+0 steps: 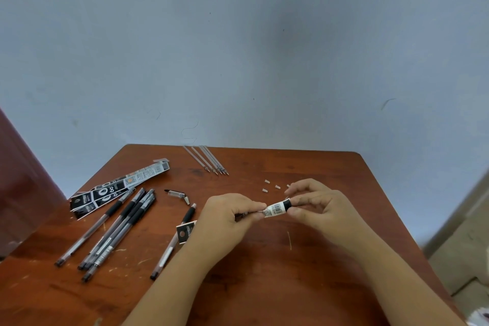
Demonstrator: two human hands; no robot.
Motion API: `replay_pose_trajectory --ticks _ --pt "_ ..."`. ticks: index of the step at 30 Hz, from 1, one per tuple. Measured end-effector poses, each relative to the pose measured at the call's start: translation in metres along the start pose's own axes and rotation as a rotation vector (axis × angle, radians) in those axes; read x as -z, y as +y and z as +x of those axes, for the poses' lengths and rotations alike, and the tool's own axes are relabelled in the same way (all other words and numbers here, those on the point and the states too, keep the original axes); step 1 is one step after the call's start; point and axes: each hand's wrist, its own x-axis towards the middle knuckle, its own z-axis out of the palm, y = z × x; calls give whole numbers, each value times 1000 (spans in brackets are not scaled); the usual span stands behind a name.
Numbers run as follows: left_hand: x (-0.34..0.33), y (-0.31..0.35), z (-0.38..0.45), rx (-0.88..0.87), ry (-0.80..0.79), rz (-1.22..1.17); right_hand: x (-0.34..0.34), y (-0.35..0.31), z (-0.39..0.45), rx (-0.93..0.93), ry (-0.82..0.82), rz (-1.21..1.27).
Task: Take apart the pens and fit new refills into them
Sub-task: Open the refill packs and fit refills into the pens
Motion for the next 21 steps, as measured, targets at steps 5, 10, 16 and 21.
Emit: replay_pose_trajectory --ticks 5,10,16,21 --pt "6 -2 1 7 -16 -2 -1 -1 0 31 38 -71" --pt "13 -8 2 30 -7 72 6 1 -1 101 101 -298" --pt "24 -16 4 111 108 155 12 13 2 295 353 -619" --pt "31 -17 4 238 210 210 14 10 4 221 548 -599"
